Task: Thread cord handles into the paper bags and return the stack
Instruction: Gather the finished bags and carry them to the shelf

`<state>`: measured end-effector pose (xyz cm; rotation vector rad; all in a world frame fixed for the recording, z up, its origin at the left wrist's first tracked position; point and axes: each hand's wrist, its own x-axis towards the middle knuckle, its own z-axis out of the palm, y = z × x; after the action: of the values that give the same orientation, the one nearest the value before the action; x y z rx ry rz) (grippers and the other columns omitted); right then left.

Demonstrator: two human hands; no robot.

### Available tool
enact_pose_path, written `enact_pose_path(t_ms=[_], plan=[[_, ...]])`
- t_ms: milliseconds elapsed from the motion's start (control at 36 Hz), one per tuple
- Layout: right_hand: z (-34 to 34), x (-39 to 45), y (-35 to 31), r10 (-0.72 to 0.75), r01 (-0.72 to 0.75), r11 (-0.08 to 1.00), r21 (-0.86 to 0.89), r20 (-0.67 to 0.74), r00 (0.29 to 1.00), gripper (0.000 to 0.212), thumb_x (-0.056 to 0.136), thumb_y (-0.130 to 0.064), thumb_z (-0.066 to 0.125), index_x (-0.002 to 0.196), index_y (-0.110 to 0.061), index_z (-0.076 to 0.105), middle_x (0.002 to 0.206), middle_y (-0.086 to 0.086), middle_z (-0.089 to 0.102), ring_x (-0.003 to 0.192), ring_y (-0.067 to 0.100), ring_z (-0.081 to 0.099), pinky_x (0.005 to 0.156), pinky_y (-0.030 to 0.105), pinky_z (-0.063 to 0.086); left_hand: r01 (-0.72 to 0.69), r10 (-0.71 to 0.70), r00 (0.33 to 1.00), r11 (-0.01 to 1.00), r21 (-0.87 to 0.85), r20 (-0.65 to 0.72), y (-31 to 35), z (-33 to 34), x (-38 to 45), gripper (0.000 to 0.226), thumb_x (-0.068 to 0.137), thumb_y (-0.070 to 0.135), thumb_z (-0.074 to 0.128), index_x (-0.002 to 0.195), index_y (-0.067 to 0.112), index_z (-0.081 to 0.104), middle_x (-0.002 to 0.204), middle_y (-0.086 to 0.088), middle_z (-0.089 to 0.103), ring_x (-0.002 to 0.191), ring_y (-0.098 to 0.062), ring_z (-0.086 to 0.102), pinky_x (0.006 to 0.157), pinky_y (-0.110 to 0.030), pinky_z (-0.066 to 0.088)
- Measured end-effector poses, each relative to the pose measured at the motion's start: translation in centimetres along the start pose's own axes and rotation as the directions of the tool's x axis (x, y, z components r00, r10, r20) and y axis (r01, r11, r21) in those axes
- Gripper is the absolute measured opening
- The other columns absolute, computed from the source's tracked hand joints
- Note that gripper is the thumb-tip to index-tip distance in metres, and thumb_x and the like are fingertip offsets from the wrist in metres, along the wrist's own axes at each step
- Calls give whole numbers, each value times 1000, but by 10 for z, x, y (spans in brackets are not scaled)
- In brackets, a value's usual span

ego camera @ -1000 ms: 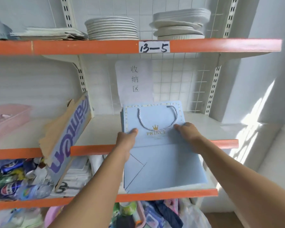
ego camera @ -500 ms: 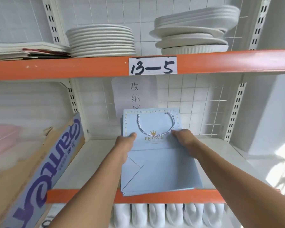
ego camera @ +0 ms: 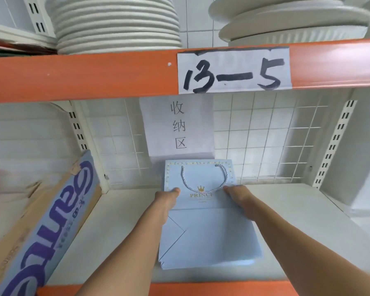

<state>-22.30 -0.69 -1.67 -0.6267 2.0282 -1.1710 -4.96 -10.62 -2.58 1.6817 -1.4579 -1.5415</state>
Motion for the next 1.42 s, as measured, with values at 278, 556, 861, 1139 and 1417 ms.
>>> enact_pose_path(t_ms=[278, 556, 861, 1139, 1417], plan=[[14, 12, 8, 85, -85, 996, -33, 10, 996, 19, 94, -24, 50, 105, -10, 54, 105, 10, 56, 91, 25, 55, 75, 29, 43, 41, -38, 998, 996, 83, -42, -16, 2, 33, 87, 65, 59, 53, 138, 12, 45, 139, -11, 47, 128, -30, 45, 107, -38, 36], [12, 17, 7, 92, -89, 990, -108, 27, 995, 14, 96, -23, 49, 104, -12, 51, 100, 10, 56, 87, 25, 55, 75, 31, 47, -115, 117, 992, 993, 30, -53, -32, 12, 32, 85, 67, 49, 46, 147, 30, 23, 133, -8, 52, 117, -33, 51, 101, -45, 43], [10, 21, 12, 118, -116, 993, -36, 60, 991, 35, 95, -26, 53, 121, -3, 54, 109, 13, 60, 92, 29, 60, 79, 36, 50, -193, 200, 978, 974, 117, -51, -35, 10, 35, 61, 91, 37, 47, 148, 34, 25, 131, -4, 55, 113, -29, 54, 99, -42, 45], [13, 22, 15, 110, -109, 994, -32, 30, 993, 24, 94, -30, 53, 106, -10, 54, 106, 12, 62, 99, 30, 63, 92, 45, 51, -147, 163, 983, 973, 178, -79, -37, 14, 39, 60, 91, 39, 42, 147, 38, 21, 134, -5, 50, 114, -31, 51, 100, -45, 43], [17, 25, 19, 105, -105, 992, -68, -4, 994, 22, 92, -32, 51, 98, -11, 54, 95, 7, 61, 96, 29, 62, 90, 40, 52, -137, 171, 981, 944, 300, -92, -34, 13, 43, 58, 92, 41, 39, 147, 37, 21, 133, -6, 50, 114, -32, 52, 99, -45, 43]])
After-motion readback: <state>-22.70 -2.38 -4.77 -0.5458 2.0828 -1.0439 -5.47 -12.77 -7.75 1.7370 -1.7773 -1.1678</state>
